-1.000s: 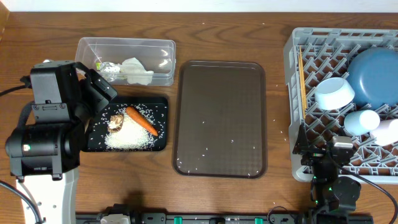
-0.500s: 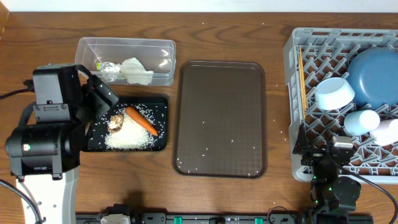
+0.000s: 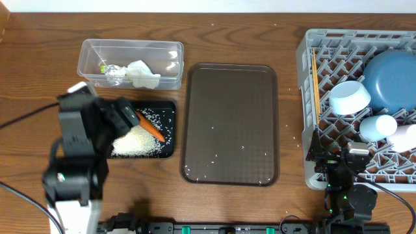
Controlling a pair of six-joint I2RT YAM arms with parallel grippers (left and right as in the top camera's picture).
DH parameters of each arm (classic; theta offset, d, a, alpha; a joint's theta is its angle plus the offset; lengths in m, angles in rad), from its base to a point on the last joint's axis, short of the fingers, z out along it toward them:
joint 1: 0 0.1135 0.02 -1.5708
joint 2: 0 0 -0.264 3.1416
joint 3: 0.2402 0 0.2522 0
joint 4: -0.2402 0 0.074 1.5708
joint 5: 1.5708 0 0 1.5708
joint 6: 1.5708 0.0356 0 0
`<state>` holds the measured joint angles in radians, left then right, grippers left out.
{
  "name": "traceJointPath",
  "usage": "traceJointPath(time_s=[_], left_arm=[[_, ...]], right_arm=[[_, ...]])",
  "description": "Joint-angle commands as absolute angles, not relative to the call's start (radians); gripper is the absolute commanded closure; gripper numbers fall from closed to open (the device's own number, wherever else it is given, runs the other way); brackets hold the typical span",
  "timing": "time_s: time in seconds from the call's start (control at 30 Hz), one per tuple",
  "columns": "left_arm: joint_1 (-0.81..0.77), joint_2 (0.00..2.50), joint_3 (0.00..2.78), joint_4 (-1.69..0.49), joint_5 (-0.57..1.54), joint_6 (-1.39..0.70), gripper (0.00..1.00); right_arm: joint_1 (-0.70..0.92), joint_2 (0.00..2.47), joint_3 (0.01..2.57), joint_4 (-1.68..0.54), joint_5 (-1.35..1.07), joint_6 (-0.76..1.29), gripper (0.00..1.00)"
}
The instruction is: Sort waste into correct bins and load items into the dishwasher rack
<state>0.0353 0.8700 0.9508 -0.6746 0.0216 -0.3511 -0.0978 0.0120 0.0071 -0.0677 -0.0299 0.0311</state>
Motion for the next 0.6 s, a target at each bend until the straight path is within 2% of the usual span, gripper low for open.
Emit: traceJointPath(time_s=[0.0,0.27,0.57], left_arm=[[0.031,0.758,0.778,-0.537,0.163,-0.218,0.02],[0.028,0.498,0.390,-0.173,0.195,-0.218,0.02],[0.027,0.229,0.113,-0.003,0.203,-0.218,0.02]], right_arm=[[-0.104,0.006,0.005,-0.071,-0.031,0.010,0.01],[-0.104,0.006,0.005,-0.072,-0.031,0.010,0.01],[-0.104,0.006,0.005,-0.072,-0.031,0.010,0.01]])
